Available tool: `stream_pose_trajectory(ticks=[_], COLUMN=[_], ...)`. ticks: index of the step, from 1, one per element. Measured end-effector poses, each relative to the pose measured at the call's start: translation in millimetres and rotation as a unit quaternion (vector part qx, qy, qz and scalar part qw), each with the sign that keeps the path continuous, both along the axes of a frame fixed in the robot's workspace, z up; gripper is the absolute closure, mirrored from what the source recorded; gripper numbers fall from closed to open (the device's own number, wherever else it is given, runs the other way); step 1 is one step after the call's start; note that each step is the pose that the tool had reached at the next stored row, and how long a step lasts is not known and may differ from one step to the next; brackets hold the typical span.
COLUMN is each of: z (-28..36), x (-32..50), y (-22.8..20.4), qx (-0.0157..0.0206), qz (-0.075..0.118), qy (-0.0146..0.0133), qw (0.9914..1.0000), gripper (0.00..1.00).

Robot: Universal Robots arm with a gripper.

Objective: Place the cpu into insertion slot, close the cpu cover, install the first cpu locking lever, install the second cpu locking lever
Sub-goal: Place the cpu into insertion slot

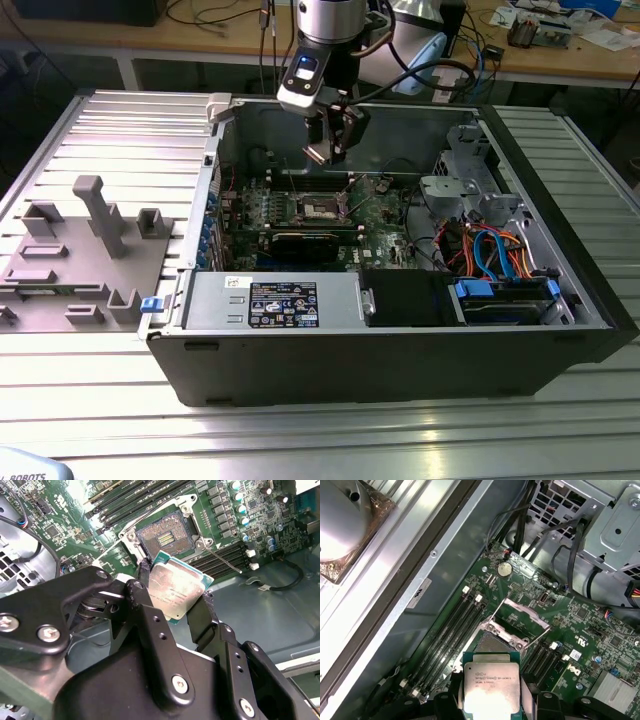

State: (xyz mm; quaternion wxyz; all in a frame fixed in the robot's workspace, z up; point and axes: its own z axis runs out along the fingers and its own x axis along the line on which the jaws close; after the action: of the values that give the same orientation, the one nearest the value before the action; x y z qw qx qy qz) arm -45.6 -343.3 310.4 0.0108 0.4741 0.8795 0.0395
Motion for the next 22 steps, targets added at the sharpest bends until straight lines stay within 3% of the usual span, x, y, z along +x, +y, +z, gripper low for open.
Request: stream_pose_trajectory(ticks=[22], z=[0.0], x=[0.0], y=[0.0], qx=[0.0], qz=[-0.023], qy=[0.0], qw=[0.99973], gripper=[0.46])
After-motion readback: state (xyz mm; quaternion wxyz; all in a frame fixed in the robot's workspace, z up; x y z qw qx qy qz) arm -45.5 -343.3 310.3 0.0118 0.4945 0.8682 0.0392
